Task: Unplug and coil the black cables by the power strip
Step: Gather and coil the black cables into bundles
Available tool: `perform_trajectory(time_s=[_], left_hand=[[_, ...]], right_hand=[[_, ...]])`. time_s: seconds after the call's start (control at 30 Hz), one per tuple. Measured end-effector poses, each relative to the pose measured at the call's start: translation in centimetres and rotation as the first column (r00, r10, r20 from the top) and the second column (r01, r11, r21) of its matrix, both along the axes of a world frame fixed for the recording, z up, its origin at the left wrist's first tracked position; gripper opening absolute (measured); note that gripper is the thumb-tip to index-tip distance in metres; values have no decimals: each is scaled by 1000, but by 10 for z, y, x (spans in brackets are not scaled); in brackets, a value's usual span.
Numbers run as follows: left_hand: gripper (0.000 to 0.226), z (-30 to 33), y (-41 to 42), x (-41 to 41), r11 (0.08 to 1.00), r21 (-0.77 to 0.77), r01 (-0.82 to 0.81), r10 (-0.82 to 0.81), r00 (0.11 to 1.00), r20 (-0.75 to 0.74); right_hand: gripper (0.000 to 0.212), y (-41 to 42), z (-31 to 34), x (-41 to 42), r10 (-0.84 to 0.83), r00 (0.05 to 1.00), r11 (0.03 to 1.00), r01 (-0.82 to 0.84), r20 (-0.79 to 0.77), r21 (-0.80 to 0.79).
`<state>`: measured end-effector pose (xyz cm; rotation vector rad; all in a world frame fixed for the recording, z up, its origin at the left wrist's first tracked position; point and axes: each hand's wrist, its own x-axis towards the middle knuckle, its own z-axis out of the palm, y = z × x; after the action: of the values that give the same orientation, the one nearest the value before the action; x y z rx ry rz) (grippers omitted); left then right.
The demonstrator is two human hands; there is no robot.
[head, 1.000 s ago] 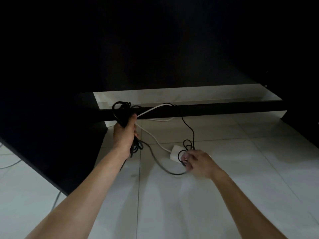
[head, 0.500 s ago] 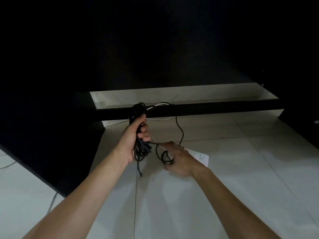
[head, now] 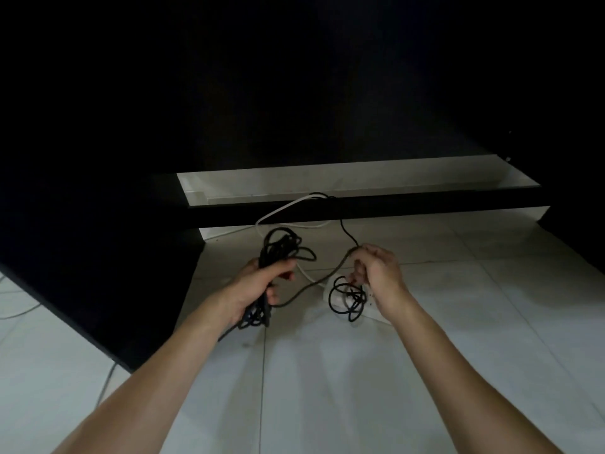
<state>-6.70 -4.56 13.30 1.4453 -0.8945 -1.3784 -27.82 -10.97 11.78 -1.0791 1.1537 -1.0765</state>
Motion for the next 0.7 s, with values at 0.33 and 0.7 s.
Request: perform_trajectory(time_s=[0.33,0.7], left_hand=[[37,-10,9,-61,986,-112,120,-131,987,-97],[40,-9,3,-81,977,-211,-16,60,977,203]], right_hand=[[27,4,43,12,58,968,969,-114,245,220],[15,16,57,31,48,962,978,-100,267,185]])
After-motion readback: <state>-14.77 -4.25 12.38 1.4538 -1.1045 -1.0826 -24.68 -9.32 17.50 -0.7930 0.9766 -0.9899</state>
